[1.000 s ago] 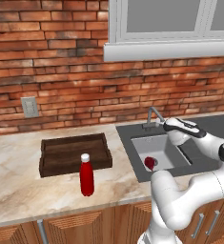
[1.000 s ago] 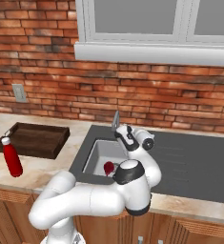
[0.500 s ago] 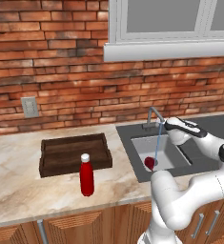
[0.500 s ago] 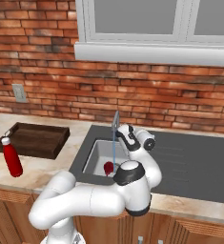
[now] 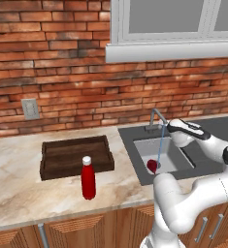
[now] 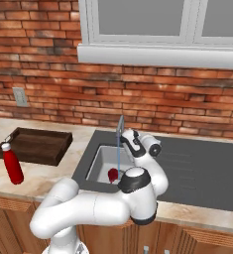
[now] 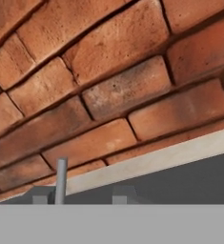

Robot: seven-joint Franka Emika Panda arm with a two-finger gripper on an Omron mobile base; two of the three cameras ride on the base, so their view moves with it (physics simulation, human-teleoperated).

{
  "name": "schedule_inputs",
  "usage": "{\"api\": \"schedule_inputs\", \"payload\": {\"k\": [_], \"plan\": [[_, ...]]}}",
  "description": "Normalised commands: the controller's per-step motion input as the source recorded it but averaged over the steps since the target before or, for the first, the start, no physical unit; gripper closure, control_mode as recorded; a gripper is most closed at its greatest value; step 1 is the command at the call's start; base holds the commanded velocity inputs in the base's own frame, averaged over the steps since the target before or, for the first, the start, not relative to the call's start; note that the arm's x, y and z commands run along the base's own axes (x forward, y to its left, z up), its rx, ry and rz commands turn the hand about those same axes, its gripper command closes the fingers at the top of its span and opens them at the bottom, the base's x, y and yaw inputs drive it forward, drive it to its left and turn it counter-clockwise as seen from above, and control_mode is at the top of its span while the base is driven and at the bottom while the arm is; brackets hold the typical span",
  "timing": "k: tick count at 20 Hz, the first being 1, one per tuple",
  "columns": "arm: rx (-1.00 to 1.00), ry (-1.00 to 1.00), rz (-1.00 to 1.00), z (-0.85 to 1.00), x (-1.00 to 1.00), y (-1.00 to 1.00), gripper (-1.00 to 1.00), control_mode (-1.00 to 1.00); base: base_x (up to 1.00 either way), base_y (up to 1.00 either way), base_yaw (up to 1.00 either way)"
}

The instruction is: Pick up all produce items and place them in the sink. Turn on the sink faucet to wash them. Then turn the sink off and put them in the tray.

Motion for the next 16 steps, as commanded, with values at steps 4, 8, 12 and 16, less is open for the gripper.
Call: {"api": "schedule_inputs", "payload": {"k": [4,8,12,16], "plan": [[0.00,0.00,0.06,0.00,0.10,0.01,1.00,-1.00,0.00,0.00,0.00],[0.00,0.00,0.15,0.07,0.09,0.13,1.00,-1.00,0.00,0.00,0.00],[0.00,0.00,0.18,0.12,0.06,0.25,1.00,-1.00,0.00,0.00,0.00],[-0.02,-0.02,0.17,0.09,0.00,0.33,1.00,-1.00,0.00,0.00,0.00]]}}
